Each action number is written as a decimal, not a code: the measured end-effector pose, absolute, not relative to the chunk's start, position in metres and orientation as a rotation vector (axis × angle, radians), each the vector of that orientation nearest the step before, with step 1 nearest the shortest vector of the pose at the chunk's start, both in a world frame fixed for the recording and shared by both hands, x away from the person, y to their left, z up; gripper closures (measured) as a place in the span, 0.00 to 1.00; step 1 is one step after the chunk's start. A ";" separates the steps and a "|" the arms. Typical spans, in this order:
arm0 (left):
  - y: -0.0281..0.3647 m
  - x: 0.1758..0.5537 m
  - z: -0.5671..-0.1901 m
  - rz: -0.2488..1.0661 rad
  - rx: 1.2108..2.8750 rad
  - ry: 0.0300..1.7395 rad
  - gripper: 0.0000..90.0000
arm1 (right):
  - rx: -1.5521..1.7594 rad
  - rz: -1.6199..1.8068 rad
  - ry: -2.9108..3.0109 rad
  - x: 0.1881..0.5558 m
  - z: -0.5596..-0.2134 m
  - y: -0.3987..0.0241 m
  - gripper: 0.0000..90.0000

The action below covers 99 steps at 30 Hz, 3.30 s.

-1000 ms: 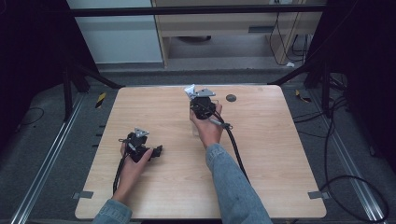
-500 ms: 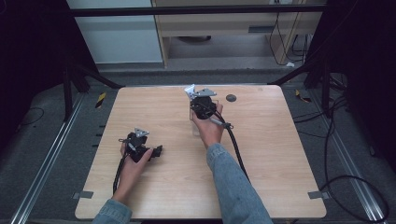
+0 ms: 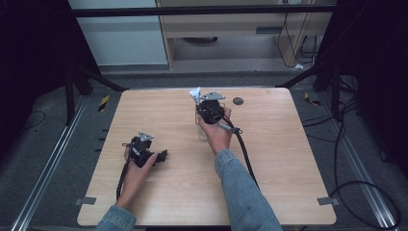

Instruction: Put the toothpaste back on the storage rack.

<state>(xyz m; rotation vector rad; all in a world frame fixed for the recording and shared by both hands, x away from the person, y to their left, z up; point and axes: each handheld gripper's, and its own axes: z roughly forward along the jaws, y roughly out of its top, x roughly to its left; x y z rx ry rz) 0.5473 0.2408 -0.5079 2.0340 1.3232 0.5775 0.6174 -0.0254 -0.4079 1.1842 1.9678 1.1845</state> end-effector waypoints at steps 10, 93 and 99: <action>0.241 0.547 -0.508 0.578 2.034 1.323 0.00 | 1.175 1.179 1.980 0.610 -0.403 -0.031 0.82; 0.240 0.549 -0.508 0.579 2.034 1.327 0.00 | 1.256 1.113 1.948 0.542 -0.390 -0.204 0.10; 0.240 0.549 -0.508 0.578 2.034 1.327 0.00 | 1.254 1.054 1.946 0.542 -0.406 -0.221 0.10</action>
